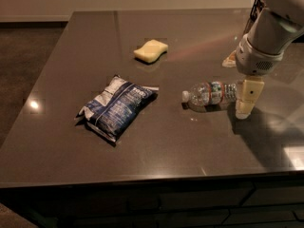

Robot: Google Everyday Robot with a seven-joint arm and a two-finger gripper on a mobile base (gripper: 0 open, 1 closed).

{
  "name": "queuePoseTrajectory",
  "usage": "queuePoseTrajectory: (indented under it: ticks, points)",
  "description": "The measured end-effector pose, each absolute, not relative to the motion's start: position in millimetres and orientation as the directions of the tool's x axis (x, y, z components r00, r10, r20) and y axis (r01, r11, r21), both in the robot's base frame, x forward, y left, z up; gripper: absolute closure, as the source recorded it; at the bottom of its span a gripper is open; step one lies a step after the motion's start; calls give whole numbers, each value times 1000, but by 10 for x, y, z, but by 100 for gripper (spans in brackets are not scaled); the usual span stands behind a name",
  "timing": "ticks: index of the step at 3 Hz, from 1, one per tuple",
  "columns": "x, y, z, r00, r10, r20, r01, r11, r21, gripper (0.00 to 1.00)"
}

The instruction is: Move water bottle near blue chip bag

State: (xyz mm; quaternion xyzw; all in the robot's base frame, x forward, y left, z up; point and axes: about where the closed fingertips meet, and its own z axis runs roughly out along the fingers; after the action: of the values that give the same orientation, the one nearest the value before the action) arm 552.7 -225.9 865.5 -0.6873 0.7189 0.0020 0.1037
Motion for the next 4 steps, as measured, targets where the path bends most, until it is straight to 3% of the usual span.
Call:
queuePoseTrajectory:
  ticks: [1, 4]
  points:
    - [5589, -2278, 8539, -23, -987, -156, -992, 42, -117, 16]
    - [5586, -1948, 8559, 28, -985, -171, -995, -11, -103, 85]
